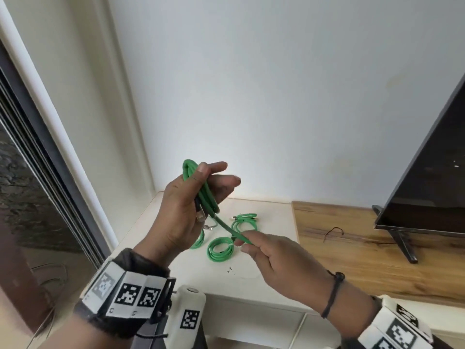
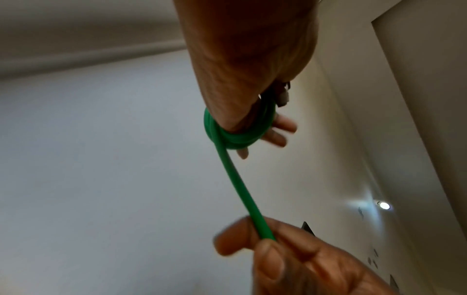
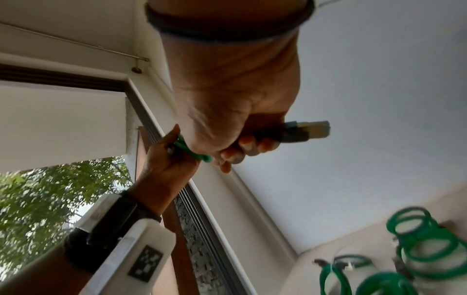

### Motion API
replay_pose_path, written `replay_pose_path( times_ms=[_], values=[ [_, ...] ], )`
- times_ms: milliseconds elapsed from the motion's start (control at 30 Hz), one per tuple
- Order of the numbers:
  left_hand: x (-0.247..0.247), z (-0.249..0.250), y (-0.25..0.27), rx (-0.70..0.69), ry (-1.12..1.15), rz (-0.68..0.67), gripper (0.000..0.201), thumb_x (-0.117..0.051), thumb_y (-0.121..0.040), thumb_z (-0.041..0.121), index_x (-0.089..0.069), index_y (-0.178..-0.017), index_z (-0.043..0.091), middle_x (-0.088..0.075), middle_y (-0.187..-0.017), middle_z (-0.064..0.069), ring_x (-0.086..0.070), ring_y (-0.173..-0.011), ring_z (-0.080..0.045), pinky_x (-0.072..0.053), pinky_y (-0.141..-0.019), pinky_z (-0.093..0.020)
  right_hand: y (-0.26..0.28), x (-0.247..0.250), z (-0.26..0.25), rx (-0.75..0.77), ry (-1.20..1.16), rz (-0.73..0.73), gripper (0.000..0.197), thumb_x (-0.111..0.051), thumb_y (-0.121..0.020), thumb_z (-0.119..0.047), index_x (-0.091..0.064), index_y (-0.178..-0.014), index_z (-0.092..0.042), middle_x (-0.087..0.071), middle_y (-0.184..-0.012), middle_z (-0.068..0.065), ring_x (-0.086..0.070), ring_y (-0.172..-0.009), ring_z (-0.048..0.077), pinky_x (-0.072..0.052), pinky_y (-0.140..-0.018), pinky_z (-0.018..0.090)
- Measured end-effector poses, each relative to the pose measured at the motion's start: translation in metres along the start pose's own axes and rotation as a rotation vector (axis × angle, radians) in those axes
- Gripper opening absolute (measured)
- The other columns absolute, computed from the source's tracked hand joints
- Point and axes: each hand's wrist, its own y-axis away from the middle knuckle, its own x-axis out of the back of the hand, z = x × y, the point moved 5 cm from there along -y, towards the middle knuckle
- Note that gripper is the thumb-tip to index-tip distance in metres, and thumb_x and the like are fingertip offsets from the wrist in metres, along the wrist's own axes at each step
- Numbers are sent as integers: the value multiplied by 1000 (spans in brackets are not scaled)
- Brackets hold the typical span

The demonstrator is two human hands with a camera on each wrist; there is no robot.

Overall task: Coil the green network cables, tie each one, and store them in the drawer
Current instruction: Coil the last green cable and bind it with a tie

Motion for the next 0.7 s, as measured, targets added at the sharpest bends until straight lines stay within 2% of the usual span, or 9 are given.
replay_pose_path(
  times_ms=[67, 167, 267, 367, 400, 467, 533, 633, 700],
  values=[
    [3, -3, 0, -2, -119, -7, 29, -55, -86, 26, -69, -103, 8, -72, -106, -15, -65, -108, -26, -50, -97, -43, 1, 11, -2, 32, 116, 2, 27, -35, -99, -41, -51, -118, -32, -67, -111, -12, -63, -93, 15, -50, -76, 32],
    [8, -11, 5, 5, -377, -30, 23, -60, -87, 24, -69, -106, 15, -69, -117, -4, -63, -113, -16, -46, -101, -43, 1, 35, -11, 96, 278, 70, 33, -33, -97, -46, -59, -111, -31, -69, -99, -9, -63, -88, 21, -47, -67, 31],
    [-3, -24, 18, 114, -665, -188, 22, -55, -95, 28, -63, -104, 10, -75, -90, 0, -71, -83, -15, -51, -79, -26, -2, 52, -19, 174, 383, 162, 37, -34, -88, -49, -67, -88, -31, -67, -73, -11, -62, -67, 18, -50, -50, 33],
    [-17, -39, 32, 271, -778, -337, 50, -39, -93, 53, -56, -81, 7, -67, -60, -6, -63, -54, -26, -45, -56, -20, -6, 62, -22, 232, 429, 245, 28, -45, -82, -50, -67, -74, -35, -60, -64, -13, -55, -60, 13, -44, -45, 28],
    [-20, -43, 35, 326, -750, -384, 59, -33, -90, 62, -56, -78, 9, -65, -57, -8, -60, -50, -27, -46, -55, -22, -6, 66, -23, 228, 397, 261, 26, -50, -80, -52, -66, -71, -34, -59, -63, -14, -52, -60, 10, -42, -46, 27],
    [-25, -49, 42, 422, -625, -489, 77, -25, -80, 79, -61, -78, 11, -61, -52, -10, -56, -44, -24, -56, -72, -37, -7, 72, -24, 229, 303, 295, 22, -58, -75, -52, -62, -70, -31, -58, -63, -16, -49, -61, 6, -43, -49, 25],
    [-30, -50, 50, 481, -465, -551, 85, -27, -68, 89, -62, -76, 11, -54, -44, -8, -49, -36, -18, -55, -83, -44, -11, 71, -17, 227, 101, 272, 14, -65, -75, -44, -61, -77, -31, -59, -70, -16, -52, -66, 6, -46, -56, 24],
    [-38, -45, 56, 502, -366, -618, 77, -38, -69, 86, -58, -70, 11, -43, -37, -2, -39, -30, -13, -53, -75, -39, -15, 60, 3, 146, -360, 139, 23, -77, -76, -21, -67, -92, -35, -61, -88, -9, -58, -74, 6, -45, -68, 16],
    [-38, -43, 58, 516, -337, -655, 67, -45, -74, 80, -54, -67, 14, -38, -36, 1, -36, -29, -12, -51, -70, -35, -13, 46, 9, 132, -544, 28, 20, -75, -78, -18, -70, -92, -31, -65, -90, 3, -56, -72, 3, -44, -70, 15]
  ],
)
